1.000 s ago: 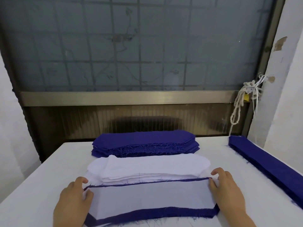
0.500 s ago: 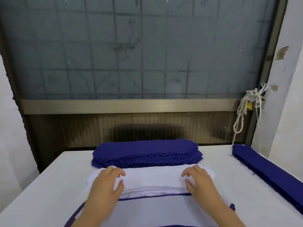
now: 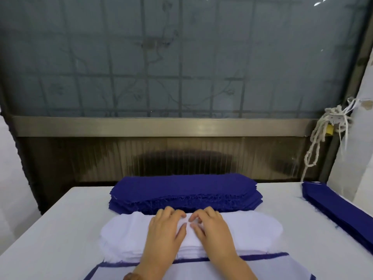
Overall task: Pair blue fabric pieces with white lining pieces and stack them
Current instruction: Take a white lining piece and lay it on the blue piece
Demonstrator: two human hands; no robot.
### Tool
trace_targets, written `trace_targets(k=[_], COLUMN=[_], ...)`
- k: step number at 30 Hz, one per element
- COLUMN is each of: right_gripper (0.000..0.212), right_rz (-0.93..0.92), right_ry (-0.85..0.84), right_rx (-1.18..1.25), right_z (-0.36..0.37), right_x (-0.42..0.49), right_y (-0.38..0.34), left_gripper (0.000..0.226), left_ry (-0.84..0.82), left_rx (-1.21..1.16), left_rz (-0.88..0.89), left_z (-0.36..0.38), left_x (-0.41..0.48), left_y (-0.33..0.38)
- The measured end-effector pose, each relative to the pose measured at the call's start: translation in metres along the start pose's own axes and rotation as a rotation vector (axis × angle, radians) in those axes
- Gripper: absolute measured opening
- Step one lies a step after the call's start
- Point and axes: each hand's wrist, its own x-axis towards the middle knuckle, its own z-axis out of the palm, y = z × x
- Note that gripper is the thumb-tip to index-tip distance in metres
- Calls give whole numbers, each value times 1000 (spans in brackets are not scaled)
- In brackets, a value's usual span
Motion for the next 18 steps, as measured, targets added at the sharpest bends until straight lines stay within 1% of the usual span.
trace_targets(k=[3,6,12,18], right_gripper=[23,32,35,33], right_rz=[-39,-69,-26,-9], right_ry=[26,10,13,40], right_rx=[-24,35,55,36], right_z=[3,4,2,2], right_x=[-2,-2,-5,-7], right_y=[0,0,0,-2], left_gripper=[44,50,45,37], left_ry=[8,-15,-14,1], left_rx=[83,120,120,134], left_rz=[-22,-45,-59,-66], left_z=[5,7,4,-3], left_x=[0,0,-2,-1], left_y=[-2,-3,0,2])
